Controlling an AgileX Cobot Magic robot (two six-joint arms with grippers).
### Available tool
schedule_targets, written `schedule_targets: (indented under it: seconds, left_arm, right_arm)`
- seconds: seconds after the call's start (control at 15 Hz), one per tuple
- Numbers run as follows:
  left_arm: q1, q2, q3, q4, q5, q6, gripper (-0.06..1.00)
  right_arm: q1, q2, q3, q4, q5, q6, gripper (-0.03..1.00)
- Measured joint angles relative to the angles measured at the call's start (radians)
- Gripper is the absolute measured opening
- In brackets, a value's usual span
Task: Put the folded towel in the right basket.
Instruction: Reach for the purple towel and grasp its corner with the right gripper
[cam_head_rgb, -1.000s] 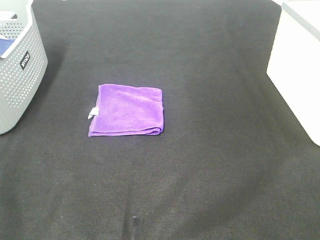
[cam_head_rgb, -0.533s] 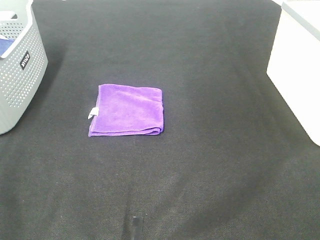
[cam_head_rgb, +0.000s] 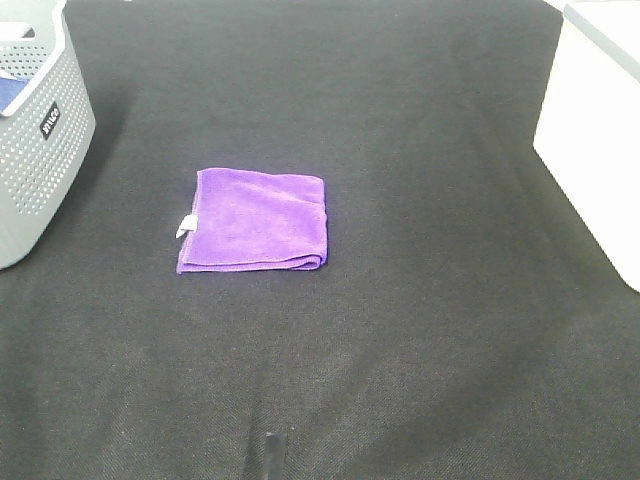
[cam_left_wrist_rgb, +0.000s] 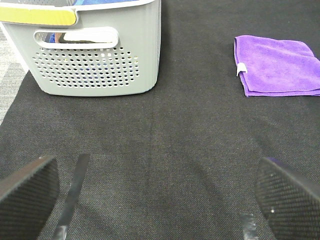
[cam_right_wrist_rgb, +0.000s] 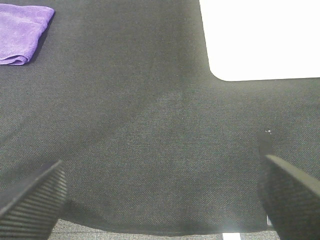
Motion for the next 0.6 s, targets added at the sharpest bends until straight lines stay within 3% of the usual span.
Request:
schedule_targets:
  seconds: [0.6]
  left_arm:
    - [0.0, 0.0, 0.0, 0.0, 0.0, 0.0, 0.99]
  right_arm:
    - [0.0, 0.0, 0.0, 0.0, 0.0, 0.0, 0.98]
